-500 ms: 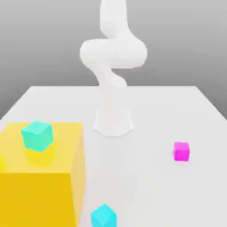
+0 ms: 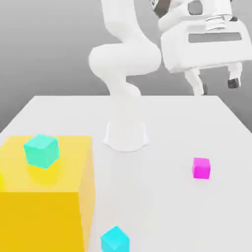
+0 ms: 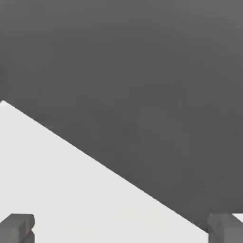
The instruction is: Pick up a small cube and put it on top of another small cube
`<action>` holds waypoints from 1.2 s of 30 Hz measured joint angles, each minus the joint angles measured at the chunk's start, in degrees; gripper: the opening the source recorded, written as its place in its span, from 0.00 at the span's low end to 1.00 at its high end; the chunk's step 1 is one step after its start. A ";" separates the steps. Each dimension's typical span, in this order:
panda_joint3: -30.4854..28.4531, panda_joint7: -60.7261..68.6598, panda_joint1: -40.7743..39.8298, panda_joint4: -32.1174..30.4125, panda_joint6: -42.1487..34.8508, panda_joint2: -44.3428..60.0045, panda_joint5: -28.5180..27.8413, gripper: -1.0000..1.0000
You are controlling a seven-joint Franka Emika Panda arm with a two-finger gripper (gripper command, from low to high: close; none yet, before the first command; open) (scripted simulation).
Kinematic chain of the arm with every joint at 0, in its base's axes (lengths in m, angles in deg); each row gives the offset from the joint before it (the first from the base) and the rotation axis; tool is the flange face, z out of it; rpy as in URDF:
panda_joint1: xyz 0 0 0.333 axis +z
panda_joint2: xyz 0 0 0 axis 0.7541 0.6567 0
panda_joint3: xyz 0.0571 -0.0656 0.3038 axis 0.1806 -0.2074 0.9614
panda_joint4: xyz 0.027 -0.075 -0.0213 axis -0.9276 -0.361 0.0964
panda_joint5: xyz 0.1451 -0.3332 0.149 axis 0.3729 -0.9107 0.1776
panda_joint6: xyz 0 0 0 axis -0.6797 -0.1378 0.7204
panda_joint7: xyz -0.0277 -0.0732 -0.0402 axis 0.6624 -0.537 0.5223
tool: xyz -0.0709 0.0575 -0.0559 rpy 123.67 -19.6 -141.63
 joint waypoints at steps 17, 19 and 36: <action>10.77 12.79 15.44 -18.15 16.75 19.85 -3.19 0.50; 11.02 11.96 15.30 -18.24 18.76 22.36 -5.36 0.50; -2.65 2.63 25.78 -15.66 31.58 38.13 -18.36 0.00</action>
